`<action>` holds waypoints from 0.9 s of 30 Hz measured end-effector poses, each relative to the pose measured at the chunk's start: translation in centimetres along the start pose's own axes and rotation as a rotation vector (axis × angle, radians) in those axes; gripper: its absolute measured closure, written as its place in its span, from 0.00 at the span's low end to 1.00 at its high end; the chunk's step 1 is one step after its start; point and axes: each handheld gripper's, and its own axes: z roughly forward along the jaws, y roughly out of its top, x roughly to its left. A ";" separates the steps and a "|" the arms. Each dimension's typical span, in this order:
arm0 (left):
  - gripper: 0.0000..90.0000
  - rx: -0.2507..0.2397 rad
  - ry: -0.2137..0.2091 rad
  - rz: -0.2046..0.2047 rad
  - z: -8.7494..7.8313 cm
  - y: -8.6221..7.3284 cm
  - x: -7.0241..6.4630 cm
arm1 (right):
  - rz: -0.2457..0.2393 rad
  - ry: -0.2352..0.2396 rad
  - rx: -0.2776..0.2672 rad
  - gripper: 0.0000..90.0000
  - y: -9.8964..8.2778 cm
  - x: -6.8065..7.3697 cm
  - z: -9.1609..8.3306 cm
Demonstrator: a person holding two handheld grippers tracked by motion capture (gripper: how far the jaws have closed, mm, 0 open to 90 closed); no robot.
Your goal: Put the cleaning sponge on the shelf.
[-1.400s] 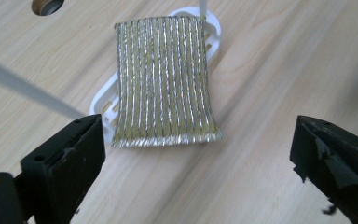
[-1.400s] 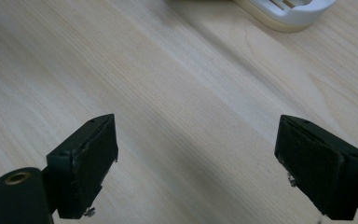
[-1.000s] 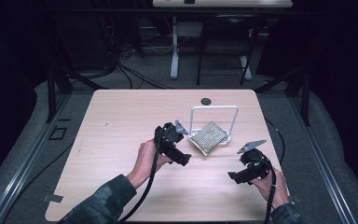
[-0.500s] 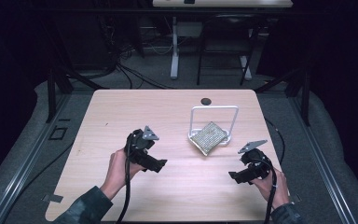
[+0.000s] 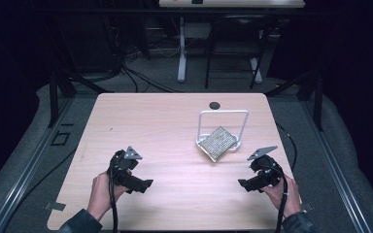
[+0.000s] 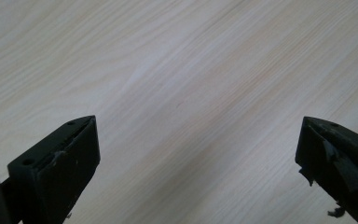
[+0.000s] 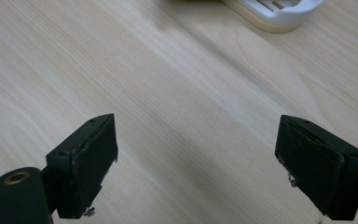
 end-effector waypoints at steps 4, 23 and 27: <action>0.00 -0.004 0.008 -0.041 -0.1 -1.6 0.8 | -0.003 -0.001 0.002 0.14 0.0 0.1 0.1; 0.00 0.011 0.056 -0.155 0.4 -5.3 3.9 | -0.006 0.000 0.032 0.14 -0.3 -0.1 0.7; 0.00 0.022 0.044 -0.150 0.6 -5.3 4.0 | -0.004 -0.002 0.031 0.15 -0.3 -0.2 0.7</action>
